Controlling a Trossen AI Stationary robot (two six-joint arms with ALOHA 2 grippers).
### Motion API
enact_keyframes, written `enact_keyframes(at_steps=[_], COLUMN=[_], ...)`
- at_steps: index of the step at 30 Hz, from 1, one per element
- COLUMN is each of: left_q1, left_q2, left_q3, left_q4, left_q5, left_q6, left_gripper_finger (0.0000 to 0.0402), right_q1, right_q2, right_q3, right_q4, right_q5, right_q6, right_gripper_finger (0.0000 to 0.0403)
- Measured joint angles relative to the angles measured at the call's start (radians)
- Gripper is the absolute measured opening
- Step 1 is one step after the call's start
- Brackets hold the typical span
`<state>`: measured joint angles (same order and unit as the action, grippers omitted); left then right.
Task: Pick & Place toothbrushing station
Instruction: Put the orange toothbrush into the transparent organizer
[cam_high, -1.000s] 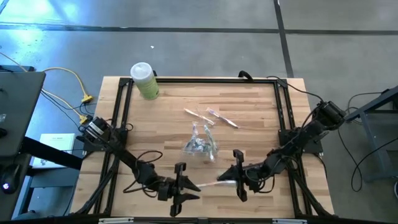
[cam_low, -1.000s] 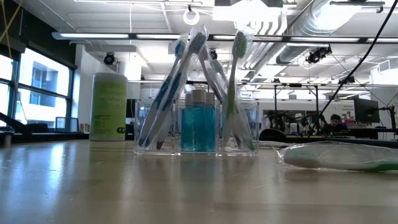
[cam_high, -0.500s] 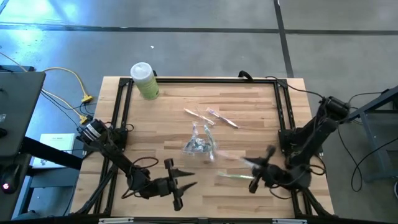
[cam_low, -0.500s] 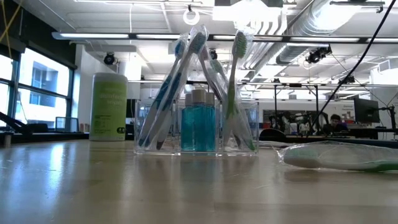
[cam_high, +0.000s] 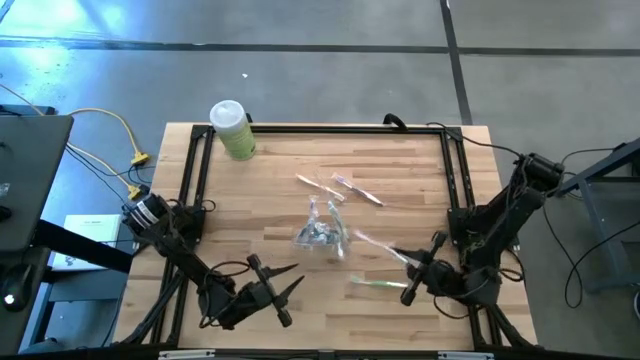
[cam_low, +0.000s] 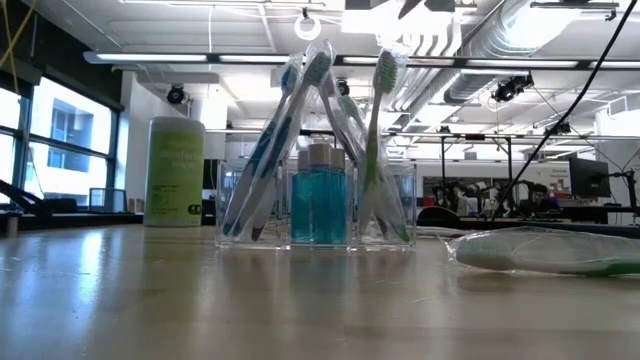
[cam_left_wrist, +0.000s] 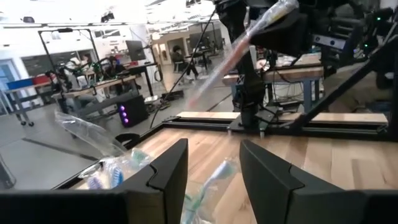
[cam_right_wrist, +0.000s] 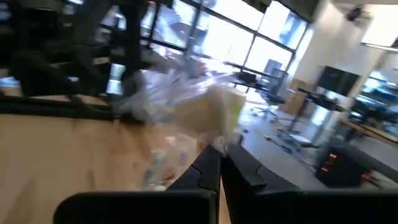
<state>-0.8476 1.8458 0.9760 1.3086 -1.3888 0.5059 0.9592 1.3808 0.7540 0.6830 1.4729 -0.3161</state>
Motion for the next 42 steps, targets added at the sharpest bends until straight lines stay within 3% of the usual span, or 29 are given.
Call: enact_keyframes(at_steps=[3, 8, 12, 19, 24, 30, 35, 42], left_q1=[-0.015, -0.023, -0.023, -0.023, -0.023, -0.023, -0.022, -0.022], left_q2=[0.000, 0.000, 0.000, 0.000, 0.000, 0.000, 0.000, 0.000], left_q3=[0.000, 0.000, 0.000, 0.000, 0.000, 0.000, 0.000, 0.000], left_q4=[-0.011, -0.012, -0.016, -0.025, -0.024, -0.024, -0.024, -0.023], left_q5=[-0.002, -0.007, -0.033, -0.054, -0.055, -0.054, -0.054, -0.058], left_q6=[0.002, 0.013, 0.019, 0.021, 0.021, 0.020, 0.025, 0.036], left_gripper_finger=[0.0142, 0.0142, 0.0142, 0.0142, 0.0142, 0.0142, 0.0142, 0.0142], right_q1=[-0.033, -0.152, -0.241, -0.274, -0.351, -0.447, -0.488, -0.478], right_q2=[0.000, -0.004, -0.006, -0.031, -0.038, -0.032, -0.032, -0.062], right_q3=[0.000, 0.000, 0.000, 0.000, 0.000, 0.000, 0.000, 0.022], right_q4=[-0.138, -0.417, -0.566, -0.549, -0.658, -0.749, -0.757, -0.798], right_q5=[-0.109, -0.391, -0.447, -0.524, -0.669, -0.767, -0.821, -0.811], right_q6=[0.143, 0.453, 0.597, 0.563, 0.680, 0.748, 0.730, 0.708], right_gripper_finger=[0.0002, 0.0002, 0.0002, 0.0002, 0.0002, 0.0002, 0.0002, 0.0002])
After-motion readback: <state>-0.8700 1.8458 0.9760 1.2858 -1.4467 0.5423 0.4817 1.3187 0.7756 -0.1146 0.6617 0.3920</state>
